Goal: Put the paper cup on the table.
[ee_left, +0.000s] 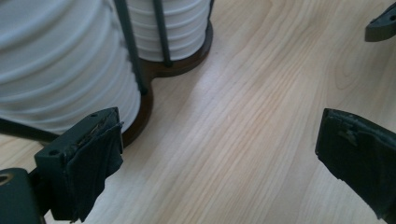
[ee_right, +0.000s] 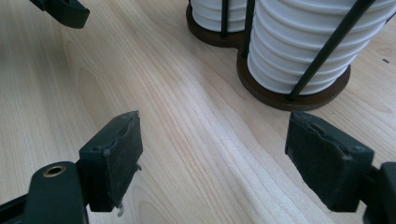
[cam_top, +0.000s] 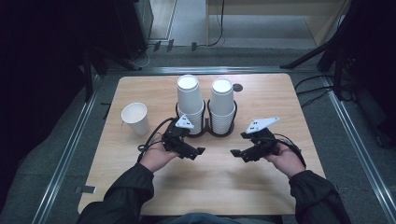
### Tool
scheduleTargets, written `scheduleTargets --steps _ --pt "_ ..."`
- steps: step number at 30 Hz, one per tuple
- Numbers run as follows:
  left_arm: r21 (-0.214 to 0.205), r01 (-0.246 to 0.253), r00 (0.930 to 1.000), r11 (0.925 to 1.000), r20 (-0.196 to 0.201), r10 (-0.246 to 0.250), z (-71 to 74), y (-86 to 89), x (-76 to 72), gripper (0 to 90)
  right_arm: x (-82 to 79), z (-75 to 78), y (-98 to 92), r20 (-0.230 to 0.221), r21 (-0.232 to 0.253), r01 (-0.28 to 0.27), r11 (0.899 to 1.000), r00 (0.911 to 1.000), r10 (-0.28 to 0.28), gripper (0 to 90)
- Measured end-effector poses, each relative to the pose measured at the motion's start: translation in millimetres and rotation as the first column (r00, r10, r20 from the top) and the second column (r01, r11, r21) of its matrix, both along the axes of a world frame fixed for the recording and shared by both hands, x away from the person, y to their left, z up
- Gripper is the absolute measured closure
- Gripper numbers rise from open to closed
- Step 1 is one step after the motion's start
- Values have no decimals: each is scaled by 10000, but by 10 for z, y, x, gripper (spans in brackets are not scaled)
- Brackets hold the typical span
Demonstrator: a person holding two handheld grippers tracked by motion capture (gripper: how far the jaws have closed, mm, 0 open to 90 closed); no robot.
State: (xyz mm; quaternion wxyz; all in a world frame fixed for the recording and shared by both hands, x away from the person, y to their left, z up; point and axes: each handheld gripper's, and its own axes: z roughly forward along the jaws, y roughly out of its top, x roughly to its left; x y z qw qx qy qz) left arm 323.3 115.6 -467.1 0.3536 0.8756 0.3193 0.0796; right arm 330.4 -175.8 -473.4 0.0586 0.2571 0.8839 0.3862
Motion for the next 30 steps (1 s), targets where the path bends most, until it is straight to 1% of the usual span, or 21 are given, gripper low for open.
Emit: scheduleTargets --steps 2,5,6,8,10,17,20,24,30 --pt "-98 86 10000 9999 -8 -86 -5 -23 1 11 -2 -5 6 -28 -29 -39 10000 10000 39 193" --pt "-541 86 9998 9985 -146 -94 -10 -50 19 11 -2 -13 10 -20 -77 -55 10000 10000 55 193" --pt "-602 92 9999 9981 -134 -100 -12 -63 21 12 -4 -13 8 -11 -97 -57 9999 10000 56 193" --pt "-542 199 9998 9983 -14 -200 -16 -91 21 12 -4 -7 3 -8 -77 -76 9999 10000 76 193" --pt "-512 223 9998 9984 9 -222 -23 -116 20 12 -4 -2 3 3 -29 -66 10000 10000 66 194" --pt "-513 378 9992 9980 137 -372 -8 -165 -6 12 -15 -11 32 57 -132 -196 9997 9998 197 193" --pt "-532 430 9990 9977 179 -421 1 -167 -14 12 -24 -13 46 26 -186 -245 9995 9997 246 193" --pt "-726 424 9990 9965 198 -411 21 -141 -18 12 -31 -17 57 26 -210 -318 9993 9995 318 193" --pt "-659 504 9985 9966 222 -491 28 -132 -26 12 -37 -22 75 12 -262 -394 9989 9992 394 193"
